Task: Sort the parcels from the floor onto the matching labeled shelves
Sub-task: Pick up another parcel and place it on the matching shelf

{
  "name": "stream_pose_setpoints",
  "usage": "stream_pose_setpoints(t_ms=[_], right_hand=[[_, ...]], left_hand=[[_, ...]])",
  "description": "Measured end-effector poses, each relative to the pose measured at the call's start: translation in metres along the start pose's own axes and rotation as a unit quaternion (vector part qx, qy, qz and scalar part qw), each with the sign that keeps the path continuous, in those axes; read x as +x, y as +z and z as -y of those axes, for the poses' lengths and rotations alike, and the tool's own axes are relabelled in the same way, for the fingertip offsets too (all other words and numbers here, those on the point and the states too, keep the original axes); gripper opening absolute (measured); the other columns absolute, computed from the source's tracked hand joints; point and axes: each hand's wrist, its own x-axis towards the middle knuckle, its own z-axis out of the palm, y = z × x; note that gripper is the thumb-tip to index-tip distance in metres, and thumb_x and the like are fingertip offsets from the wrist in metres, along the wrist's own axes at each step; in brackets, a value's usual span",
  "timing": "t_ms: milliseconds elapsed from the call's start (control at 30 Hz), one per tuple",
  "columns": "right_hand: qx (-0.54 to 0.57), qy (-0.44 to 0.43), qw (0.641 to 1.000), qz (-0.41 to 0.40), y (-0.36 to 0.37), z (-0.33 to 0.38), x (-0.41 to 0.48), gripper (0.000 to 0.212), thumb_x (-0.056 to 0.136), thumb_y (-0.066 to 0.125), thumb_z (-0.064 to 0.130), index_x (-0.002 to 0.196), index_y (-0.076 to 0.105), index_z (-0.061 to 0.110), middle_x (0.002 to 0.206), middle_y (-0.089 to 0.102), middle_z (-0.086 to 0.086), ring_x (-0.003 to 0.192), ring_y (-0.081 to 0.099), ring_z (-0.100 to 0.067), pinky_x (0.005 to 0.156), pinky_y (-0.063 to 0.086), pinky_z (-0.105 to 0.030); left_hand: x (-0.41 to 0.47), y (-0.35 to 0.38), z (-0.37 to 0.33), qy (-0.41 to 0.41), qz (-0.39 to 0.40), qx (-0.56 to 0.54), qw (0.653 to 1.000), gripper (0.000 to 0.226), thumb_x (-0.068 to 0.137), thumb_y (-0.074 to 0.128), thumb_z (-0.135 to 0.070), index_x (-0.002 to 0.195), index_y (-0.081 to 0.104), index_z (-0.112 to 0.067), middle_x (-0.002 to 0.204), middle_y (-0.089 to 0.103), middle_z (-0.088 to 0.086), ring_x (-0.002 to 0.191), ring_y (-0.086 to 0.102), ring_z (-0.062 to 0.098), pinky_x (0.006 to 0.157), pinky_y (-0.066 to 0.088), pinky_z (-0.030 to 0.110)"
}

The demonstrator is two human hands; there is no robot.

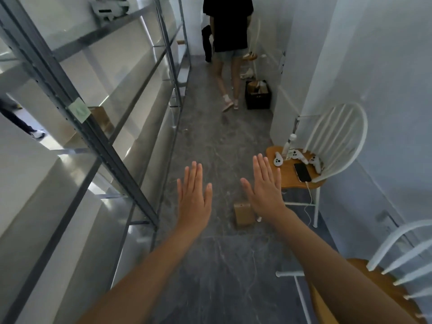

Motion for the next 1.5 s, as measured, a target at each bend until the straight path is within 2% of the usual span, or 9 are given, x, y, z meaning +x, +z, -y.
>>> stream_pose_setpoints(t_ms=[167, 400, 700, 867, 1000, 1267, 1500], right_hand=[[0.015, 0.032, 0.999, 0.028, 0.007, -0.024, 0.022, 0.072, 0.106, 0.024, 0.052, 0.162, -0.006, 0.017, 0.171, -0.013, 0.002, 0.156, -0.017, -0.013, 0.124, -0.015, -0.046], [0.009, 0.047, 0.998, 0.048, 0.029, -0.058, 0.075, 0.071, 0.107, 0.026, 0.050, 0.163, -0.001, 0.017, 0.172, -0.008, 0.001, 0.157, -0.014, -0.013, 0.122, -0.017, -0.043], [-0.001, 0.043, 0.993, 0.106, 0.069, -0.060, 0.205, 0.070, 0.107, 0.025, 0.050, 0.163, -0.001, 0.017, 0.172, -0.007, 0.001, 0.157, -0.013, -0.014, 0.126, -0.010, -0.049], [-0.016, 0.038, 0.991, 0.131, 0.088, -0.064, 0.270, 0.070, 0.107, 0.026, 0.049, 0.163, -0.001, 0.016, 0.172, -0.008, 0.001, 0.157, -0.013, -0.013, 0.124, -0.013, -0.048], [-0.021, 0.048, 0.990, 0.132, 0.105, -0.076, 0.308, 0.069, 0.108, 0.027, 0.048, 0.163, 0.000, 0.016, 0.172, -0.007, 0.001, 0.157, -0.012, -0.014, 0.122, -0.016, -0.044], [-0.011, 0.081, 0.977, 0.197, 0.157, -0.116, 0.326, 0.070, 0.107, 0.030, 0.047, 0.163, 0.005, 0.014, 0.172, -0.002, -0.002, 0.158, -0.008, -0.016, 0.126, -0.009, -0.048], [0.000, 0.103, 0.954, 0.283, 0.241, -0.192, 0.339, 0.072, 0.105, 0.038, 0.048, 0.162, 0.009, 0.015, 0.172, 0.002, -0.001, 0.158, -0.004, -0.017, 0.126, -0.005, -0.048]], left_hand=[[0.023, 0.038, 0.004, 0.000, 0.022, -0.005, 1.000, 0.067, 0.102, 0.019, -0.045, 0.161, 0.017, -0.013, 0.170, 0.010, 0.002, 0.157, 0.001, 0.017, 0.127, 0.000, 0.045], [0.068, 0.093, 0.011, -0.008, 0.063, -0.027, 0.998, 0.069, 0.101, 0.016, -0.045, 0.161, 0.016, -0.012, 0.170, 0.009, 0.003, 0.157, 0.001, 0.018, 0.125, -0.007, 0.040], [0.169, 0.140, 0.067, -0.085, 0.089, -0.036, 0.992, 0.073, 0.098, 0.011, -0.050, 0.161, 0.012, -0.013, 0.170, 0.005, 0.003, 0.157, -0.002, 0.018, 0.126, -0.006, 0.043], [0.240, 0.164, 0.093, -0.100, 0.087, -0.036, 0.991, 0.061, 0.106, 0.026, -0.035, 0.161, 0.015, -0.011, 0.170, 0.009, 0.005, 0.158, 0.003, 0.021, 0.127, -0.001, 0.047], [0.281, 0.193, 0.111, -0.104, 0.106, -0.033, 0.988, 0.057, 0.109, 0.030, -0.029, 0.161, 0.014, -0.011, 0.170, 0.008, 0.005, 0.158, 0.002, 0.021, 0.127, -0.003, 0.047], [0.285, 0.261, 0.126, -0.121, 0.191, -0.020, 0.974, 0.058, 0.109, 0.027, -0.032, 0.161, 0.013, -0.011, 0.170, 0.007, 0.005, 0.158, 0.001, 0.021, 0.124, -0.007, 0.042], [0.286, 0.353, 0.168, -0.165, 0.245, 0.023, 0.955, 0.058, 0.109, 0.026, -0.032, 0.161, 0.013, -0.011, 0.171, 0.008, 0.005, 0.158, 0.003, 0.022, 0.126, -0.001, 0.044]])
